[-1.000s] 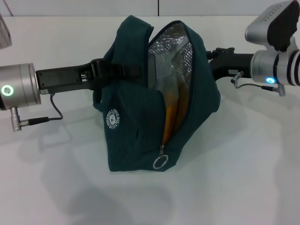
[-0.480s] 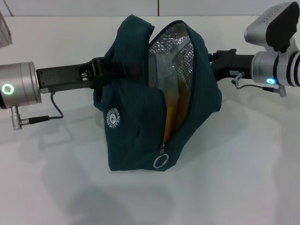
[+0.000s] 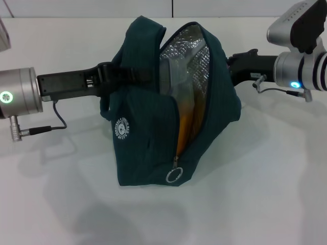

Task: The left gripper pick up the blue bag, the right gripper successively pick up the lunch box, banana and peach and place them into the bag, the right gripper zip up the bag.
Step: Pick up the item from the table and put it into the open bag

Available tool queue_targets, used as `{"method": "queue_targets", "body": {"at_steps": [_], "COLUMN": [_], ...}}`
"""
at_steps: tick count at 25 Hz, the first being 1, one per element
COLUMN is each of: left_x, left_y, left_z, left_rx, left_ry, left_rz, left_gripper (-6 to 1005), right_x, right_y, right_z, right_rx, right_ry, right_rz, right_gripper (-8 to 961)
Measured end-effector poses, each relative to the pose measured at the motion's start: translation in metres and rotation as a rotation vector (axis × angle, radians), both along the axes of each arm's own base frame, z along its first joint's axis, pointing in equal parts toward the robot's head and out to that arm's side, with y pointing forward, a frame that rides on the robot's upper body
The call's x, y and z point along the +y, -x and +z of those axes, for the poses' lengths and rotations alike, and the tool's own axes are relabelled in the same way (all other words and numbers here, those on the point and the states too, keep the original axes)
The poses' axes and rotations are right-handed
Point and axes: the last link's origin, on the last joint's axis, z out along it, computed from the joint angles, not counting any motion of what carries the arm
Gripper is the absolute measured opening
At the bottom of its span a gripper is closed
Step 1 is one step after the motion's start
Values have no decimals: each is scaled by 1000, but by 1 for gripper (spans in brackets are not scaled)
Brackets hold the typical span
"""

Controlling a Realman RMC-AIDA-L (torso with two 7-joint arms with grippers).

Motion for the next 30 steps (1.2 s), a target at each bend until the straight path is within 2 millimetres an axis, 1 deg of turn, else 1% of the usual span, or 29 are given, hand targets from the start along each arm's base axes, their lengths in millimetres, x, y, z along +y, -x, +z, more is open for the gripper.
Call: {"method": "queue_targets", "body": {"at_steps": [4,10,16,18,20,23,26,30], "left_x": [0,0,-1,-1,-1,-1,-1,0], "left_y": [1,3,4,5,5,5,6,6], "left_z": [2,5,7,7,7,8,9,9], "left_rx": [4,-1,-4,-6,-7,-6,-4,-4], "left_ry": [-2,-9,-13,-13,-13,-14,-16,-19], "left_rz": [1,4,7,9,9,10,11,13], "left_gripper": [36,36,36,36,36,36,36,36], "right_x": [1,4,1,-3,-3,-5,-12,-27], "right_y": [3,4,-14,-25,-27,-34,-33,-19], "right_z": [1,6,30,40,42,52,62,76], "right_rx": [6,17,75,88,90,105,157,286], "right_ry": [-3,-23,-102,-131,-137,-169,-190,-181], "right_rz": [12,11,-27,-51,-56,-64,-36,53], "right_gripper": [302,247,206,199,192,181,170,135]}}
